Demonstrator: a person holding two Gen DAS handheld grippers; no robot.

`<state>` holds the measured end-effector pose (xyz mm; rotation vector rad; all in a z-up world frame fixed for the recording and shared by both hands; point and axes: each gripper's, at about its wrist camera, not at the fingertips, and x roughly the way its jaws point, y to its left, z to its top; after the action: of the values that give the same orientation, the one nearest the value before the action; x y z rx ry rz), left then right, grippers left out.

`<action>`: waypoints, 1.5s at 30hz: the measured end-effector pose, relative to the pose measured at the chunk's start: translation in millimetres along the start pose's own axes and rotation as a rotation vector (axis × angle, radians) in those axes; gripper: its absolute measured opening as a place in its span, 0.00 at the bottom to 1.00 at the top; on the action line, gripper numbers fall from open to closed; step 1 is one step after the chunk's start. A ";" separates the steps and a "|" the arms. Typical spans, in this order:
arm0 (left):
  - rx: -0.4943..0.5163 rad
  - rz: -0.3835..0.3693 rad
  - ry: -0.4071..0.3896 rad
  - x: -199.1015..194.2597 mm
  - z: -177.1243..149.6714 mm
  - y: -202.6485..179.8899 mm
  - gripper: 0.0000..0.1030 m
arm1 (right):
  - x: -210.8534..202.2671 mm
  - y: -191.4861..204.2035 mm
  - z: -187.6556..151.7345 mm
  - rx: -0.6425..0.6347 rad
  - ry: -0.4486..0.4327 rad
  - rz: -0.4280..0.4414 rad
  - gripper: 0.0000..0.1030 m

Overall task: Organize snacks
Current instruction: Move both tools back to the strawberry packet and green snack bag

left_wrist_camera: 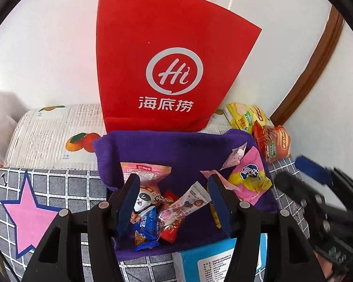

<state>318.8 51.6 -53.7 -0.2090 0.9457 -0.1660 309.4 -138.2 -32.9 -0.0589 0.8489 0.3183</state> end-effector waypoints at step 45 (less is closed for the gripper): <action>0.077 0.028 -0.055 -126.6 -127.8 -1.6 0.56 | -38.2 60.5 -214.4 0.106 0.124 0.093 0.75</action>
<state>141.6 66.0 -26.5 -0.1283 0.8854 -0.1698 111.7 -128.3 -141.8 0.0605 0.9920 0.3595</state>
